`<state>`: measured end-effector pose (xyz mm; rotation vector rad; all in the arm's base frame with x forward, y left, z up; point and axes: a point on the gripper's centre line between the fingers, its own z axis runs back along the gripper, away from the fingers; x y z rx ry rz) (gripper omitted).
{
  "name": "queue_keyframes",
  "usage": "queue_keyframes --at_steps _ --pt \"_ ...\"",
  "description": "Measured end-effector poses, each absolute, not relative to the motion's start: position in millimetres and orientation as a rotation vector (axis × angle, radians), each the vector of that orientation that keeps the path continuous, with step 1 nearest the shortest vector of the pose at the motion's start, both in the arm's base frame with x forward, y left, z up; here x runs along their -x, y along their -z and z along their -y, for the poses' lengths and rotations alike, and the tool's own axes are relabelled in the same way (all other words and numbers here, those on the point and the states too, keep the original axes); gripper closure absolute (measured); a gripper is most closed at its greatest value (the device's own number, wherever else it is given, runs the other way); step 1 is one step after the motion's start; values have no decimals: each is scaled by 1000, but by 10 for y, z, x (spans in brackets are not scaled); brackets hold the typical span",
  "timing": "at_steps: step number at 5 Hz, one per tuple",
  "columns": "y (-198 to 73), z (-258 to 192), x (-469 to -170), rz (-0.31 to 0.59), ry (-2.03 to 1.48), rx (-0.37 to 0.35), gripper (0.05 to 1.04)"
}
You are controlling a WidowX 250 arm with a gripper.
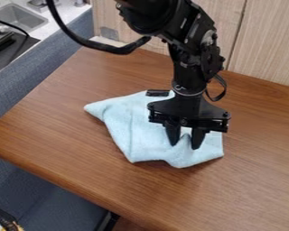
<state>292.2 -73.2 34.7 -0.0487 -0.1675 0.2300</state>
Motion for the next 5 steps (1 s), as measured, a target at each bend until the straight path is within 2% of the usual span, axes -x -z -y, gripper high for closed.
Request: queue_keyframes --at_steps 1,2,3,4,5 --pt "-347 727 -2923 169 -236 46 242" --pt "-421 721 -2944 194 -247 50 72" --pt "-619 756 -2962 241 -246 89 75" --pt "-886 724 -2937 303 -244 71 81" --pt "-1197 691 -2946 407 -289 71 83"
